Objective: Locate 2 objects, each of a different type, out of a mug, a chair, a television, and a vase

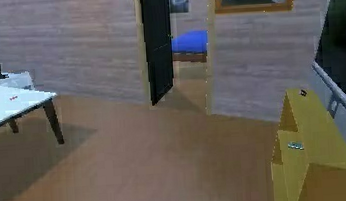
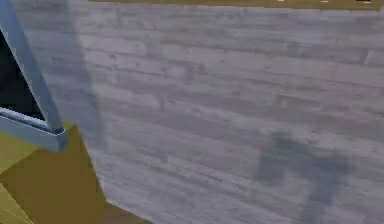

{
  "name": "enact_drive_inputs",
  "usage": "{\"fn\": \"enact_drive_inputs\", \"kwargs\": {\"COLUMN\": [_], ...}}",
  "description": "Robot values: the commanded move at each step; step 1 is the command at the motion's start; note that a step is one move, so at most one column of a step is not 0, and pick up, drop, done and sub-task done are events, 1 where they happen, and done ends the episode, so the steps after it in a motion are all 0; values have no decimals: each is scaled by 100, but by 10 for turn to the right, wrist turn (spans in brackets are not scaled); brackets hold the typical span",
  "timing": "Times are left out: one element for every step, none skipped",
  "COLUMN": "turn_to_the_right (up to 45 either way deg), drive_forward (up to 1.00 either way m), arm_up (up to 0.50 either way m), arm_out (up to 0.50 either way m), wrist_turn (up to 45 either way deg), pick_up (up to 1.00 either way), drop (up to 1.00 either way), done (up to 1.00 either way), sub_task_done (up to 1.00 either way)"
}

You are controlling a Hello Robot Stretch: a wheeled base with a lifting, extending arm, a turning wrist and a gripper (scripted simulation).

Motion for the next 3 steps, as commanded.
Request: {"fn": "enact_drive_inputs", "kwargs": {"turn_to_the_right": [-450,-450,-60], "drive_forward": [0,0,0], "arm_up": [0,0,0], "arm_out": [0,0,0], "wrist_turn": [0,0,0], "pick_up": [0,0,0], "drop": [0,0,0], "done": [0,0,0], "sub_task_done": [0,0,0]}}
